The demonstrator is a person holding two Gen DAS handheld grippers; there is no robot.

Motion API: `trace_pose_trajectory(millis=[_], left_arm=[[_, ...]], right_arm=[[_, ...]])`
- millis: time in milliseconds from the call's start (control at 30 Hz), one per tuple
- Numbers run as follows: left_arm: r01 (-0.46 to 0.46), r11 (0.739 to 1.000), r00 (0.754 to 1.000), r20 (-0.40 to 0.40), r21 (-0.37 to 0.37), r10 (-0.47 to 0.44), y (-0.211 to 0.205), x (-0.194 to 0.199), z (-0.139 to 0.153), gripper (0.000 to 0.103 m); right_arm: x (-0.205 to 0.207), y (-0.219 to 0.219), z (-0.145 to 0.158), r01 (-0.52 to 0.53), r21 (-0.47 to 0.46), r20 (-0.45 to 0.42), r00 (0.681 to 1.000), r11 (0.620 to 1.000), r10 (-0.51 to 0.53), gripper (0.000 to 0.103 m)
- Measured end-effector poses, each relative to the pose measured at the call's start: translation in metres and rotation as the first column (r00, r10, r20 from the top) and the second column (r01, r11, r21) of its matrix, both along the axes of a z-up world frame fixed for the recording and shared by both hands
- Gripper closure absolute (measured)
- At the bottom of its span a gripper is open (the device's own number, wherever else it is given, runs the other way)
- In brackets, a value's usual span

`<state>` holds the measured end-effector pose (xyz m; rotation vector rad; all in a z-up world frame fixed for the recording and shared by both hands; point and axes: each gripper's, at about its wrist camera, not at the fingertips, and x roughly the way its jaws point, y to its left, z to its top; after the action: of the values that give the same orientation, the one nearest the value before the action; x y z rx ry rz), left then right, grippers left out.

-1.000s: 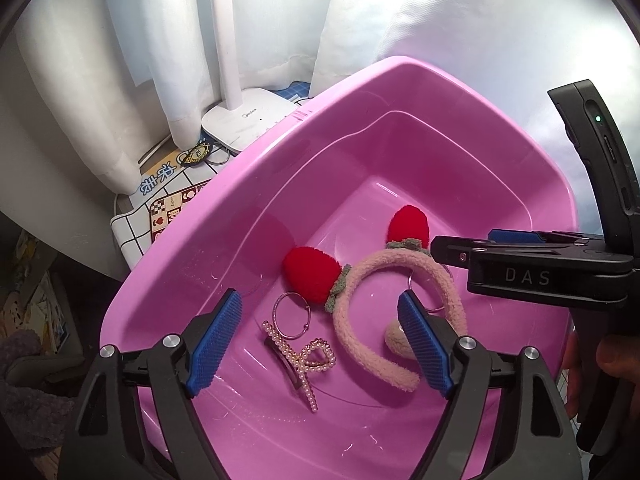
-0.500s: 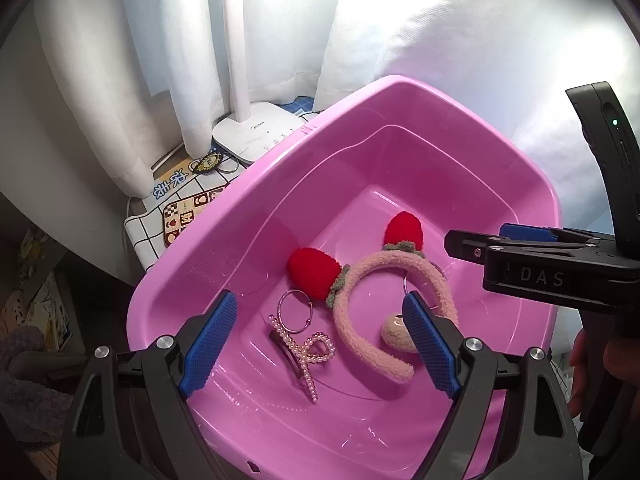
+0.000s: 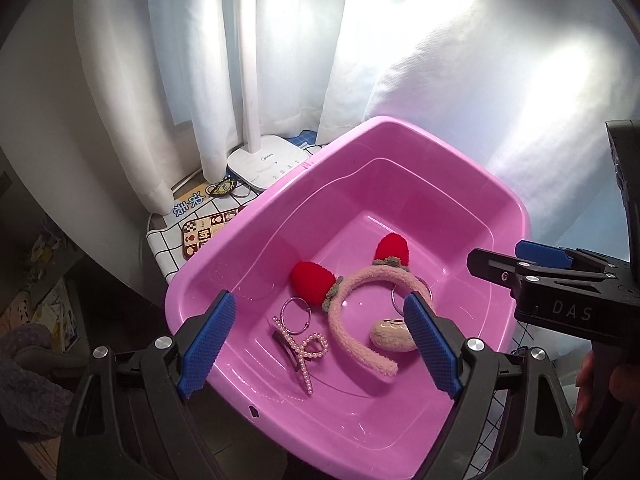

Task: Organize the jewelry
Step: 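Withdraw both open tools from the tub toward the black watch and lanyard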

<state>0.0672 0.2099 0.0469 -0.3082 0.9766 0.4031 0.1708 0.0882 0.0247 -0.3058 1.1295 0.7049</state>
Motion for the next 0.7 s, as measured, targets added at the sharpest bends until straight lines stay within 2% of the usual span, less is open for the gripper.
trace_pose_trajectory(millis=[267,333,567,700], left_arm=[[0.024,0.999,0.998,0.064,0.026,-0.026,-0.043,-0.020,0.024,0.017],[0.032,0.999,0.996,0.086,0.035,-0.035,-0.058,-0.026,0.030,0.014],[0.080,0.994,0.982,0.165,0.080,-0.092,-0.114,-0.049,0.046,0.007],[0.119,0.990,0.973,0.187,0.081,-0.132,-0.145,-0.060,0.045,0.006]], right_arm=[[-0.028,-0.063,0.031,0.022,0.064,0.056,0.998,0.998,-0.025,0.029],[-0.038,-0.084,0.037,0.041,0.083,0.067,0.997,0.996,-0.047,0.029],[-0.081,-0.171,0.051,0.130,0.123,0.134,0.980,0.984,-0.146,0.028],[-0.104,-0.231,0.049,0.202,0.128,0.167,0.961,0.971,-0.222,0.027]])
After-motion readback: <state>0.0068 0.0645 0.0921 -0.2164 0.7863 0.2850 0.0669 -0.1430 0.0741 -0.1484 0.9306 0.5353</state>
